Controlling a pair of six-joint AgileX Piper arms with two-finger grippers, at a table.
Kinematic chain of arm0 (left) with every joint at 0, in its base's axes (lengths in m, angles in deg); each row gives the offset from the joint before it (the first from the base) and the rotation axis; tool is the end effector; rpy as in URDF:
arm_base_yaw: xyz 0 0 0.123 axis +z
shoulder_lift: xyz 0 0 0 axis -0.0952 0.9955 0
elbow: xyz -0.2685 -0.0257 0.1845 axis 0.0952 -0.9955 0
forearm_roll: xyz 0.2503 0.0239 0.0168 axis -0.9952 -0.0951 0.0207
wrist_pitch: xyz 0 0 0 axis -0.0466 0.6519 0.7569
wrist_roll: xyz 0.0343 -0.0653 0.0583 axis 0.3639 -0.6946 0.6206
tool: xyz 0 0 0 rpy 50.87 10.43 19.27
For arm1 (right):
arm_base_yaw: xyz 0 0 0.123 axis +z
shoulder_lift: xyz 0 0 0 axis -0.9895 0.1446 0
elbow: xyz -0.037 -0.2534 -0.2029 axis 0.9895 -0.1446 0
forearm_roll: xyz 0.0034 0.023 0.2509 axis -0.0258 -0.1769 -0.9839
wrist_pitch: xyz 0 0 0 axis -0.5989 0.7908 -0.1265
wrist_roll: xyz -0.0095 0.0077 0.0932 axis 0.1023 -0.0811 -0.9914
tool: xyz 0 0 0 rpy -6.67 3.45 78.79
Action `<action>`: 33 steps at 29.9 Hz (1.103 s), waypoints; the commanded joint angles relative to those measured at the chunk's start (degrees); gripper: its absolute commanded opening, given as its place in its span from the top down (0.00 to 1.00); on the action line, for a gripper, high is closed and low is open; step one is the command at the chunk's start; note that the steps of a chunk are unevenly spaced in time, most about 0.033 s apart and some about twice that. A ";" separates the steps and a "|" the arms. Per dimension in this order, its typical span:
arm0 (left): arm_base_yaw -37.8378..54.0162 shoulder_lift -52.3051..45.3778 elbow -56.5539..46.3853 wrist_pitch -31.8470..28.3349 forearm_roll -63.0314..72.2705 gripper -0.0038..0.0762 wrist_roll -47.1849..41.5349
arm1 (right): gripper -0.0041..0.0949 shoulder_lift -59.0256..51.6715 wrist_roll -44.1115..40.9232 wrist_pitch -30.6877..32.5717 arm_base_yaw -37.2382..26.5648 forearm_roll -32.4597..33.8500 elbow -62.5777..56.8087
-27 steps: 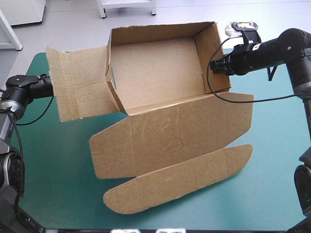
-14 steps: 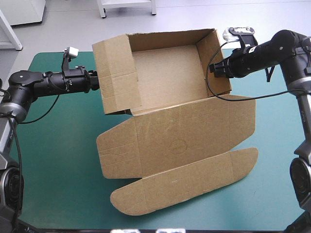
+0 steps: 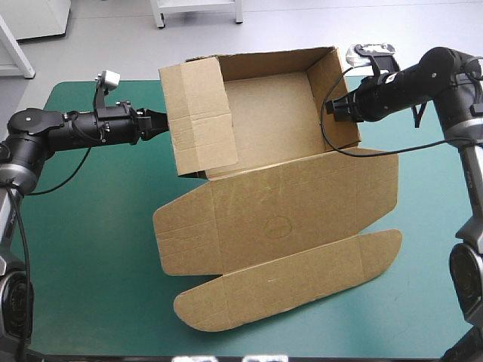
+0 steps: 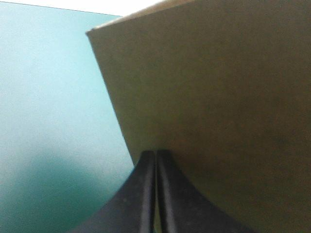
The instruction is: Fold the box
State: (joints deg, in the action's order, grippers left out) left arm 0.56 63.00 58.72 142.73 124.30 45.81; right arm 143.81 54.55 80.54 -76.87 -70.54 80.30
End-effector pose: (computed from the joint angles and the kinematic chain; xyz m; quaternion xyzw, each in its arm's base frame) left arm 0.3321 -0.0505 0.4194 0.1494 0.7838 -0.4819 0.3622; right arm 0.3684 0.0695 0.4602 -0.1380 0.9203 0.2000 0.3066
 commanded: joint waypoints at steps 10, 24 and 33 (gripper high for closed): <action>-0.38 -5.09 1.37 5.04 3.56 0.54 -4.54 | 0.96 -2.49 -0.42 -1.03 0.19 -2.23 1.60; -0.38 -6.64 1.37 4.87 3.32 0.37 -6.19 | 0.96 -2.49 -0.87 -0.92 0.19 -1.97 1.60; -0.38 -7.40 1.37 4.74 4.92 0.37 -6.48 | 0.96 -2.49 -1.22 -1.05 0.19 -1.38 1.60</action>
State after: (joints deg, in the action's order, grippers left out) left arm 0.56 58.45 58.72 143.08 123.67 39.52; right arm 143.97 53.90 80.54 -76.87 -69.61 80.30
